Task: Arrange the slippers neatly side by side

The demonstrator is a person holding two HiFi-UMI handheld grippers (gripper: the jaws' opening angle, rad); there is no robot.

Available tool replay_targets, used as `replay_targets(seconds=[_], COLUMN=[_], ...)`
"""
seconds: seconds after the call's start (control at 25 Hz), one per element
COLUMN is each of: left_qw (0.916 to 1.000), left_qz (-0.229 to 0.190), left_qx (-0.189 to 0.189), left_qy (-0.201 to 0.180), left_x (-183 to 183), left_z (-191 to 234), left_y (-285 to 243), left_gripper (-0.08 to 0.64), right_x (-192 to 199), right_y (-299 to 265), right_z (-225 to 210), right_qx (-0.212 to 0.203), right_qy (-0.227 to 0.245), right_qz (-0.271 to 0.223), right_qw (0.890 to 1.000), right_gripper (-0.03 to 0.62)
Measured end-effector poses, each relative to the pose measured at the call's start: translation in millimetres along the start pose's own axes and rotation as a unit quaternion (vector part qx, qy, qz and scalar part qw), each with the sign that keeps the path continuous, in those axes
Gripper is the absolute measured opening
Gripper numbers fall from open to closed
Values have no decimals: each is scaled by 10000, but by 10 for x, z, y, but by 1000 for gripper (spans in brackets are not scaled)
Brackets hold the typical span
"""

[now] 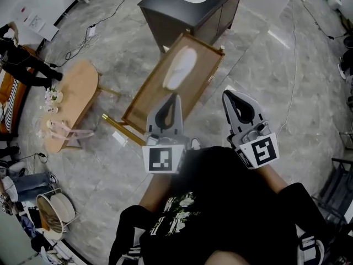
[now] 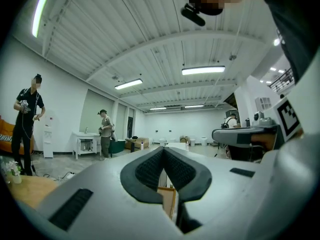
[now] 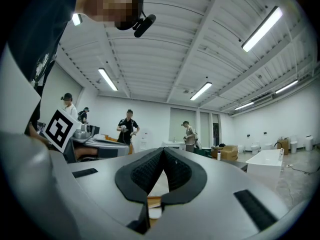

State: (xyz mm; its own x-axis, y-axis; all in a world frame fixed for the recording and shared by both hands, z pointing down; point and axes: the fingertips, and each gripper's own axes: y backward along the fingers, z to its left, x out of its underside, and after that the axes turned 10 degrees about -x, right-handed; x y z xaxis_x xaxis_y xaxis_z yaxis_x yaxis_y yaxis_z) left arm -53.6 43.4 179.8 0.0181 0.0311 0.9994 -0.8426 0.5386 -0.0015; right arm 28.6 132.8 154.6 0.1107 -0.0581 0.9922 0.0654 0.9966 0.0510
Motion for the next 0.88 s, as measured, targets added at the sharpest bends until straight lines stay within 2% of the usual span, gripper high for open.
replay_targets(seconds=[0.4,0.88], left_qw=[9996,9978], left_qz=[232,605], left_qx=[129,-274], left_qy=[90,8], left_x=[156,357], left_z=[83,211], left_y=[-91,-337], left_gripper=[0,1], right_x=[147,404], right_y=[44,-253], right_z=[-138,-545], right_qx=[374,117], right_qy=[-90,-275], right_qz=[221,381], right_qw=[9990,9988], right_gripper=[-3,-3])
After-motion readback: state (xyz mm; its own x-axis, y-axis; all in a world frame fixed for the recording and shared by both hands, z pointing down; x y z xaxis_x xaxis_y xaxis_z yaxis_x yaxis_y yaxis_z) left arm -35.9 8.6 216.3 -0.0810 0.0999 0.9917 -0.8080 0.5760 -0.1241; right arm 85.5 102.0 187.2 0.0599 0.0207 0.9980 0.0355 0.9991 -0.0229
